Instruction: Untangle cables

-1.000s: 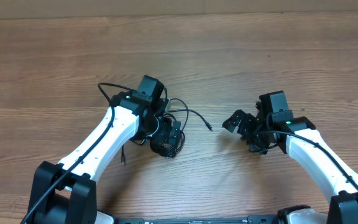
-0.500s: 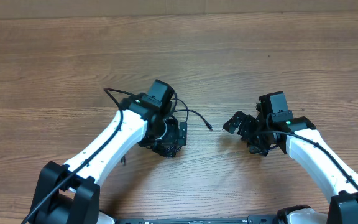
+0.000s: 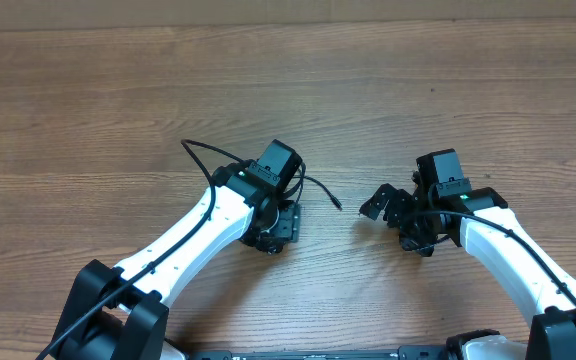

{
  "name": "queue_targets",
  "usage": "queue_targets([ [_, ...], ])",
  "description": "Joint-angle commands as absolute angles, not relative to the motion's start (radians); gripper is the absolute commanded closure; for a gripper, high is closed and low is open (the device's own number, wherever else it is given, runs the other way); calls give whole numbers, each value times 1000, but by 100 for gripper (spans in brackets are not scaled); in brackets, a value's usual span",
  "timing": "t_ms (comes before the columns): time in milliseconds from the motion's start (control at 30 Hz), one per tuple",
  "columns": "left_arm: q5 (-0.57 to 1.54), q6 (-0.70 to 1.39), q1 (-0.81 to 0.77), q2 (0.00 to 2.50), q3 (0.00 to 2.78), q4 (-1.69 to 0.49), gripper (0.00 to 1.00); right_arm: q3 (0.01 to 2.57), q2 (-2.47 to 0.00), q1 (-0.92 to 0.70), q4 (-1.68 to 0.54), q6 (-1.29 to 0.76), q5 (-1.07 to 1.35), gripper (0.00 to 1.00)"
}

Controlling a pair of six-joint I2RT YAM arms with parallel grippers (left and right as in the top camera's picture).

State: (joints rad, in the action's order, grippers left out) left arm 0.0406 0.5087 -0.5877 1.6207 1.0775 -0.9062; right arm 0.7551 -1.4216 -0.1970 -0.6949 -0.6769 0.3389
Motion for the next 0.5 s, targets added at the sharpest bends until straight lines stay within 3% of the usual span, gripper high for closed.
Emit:
queue_targets([
  [0,-122,591,-587,1623,1067,-956,46,746,-1424,-197,-690,-673,329,0],
  [100,-202,675,-577,1623,1067,-1026,58,746,-1424,-197,-690,-673,329,0],
  [200,-208,688,-575,1623,1067,-1042,58,746,-1424,-197,-685,-674,329,0],
  [233,-197,663,-575,1623,1067,-1033,59,746,-1424,-197,-682,-674,329,0],
  [367,-120,351,-580,1623,1067,-974,83,746,-1424,-197,-663,-682,330,0],
  [433,-84,196,-583,1624,1066,-941,77,746,-1424,-197,-656,-685,329,0],
  [467,-74,134,-583,1626,1066,-923,65,746,-1424,-197,-654,-685,330,0],
])
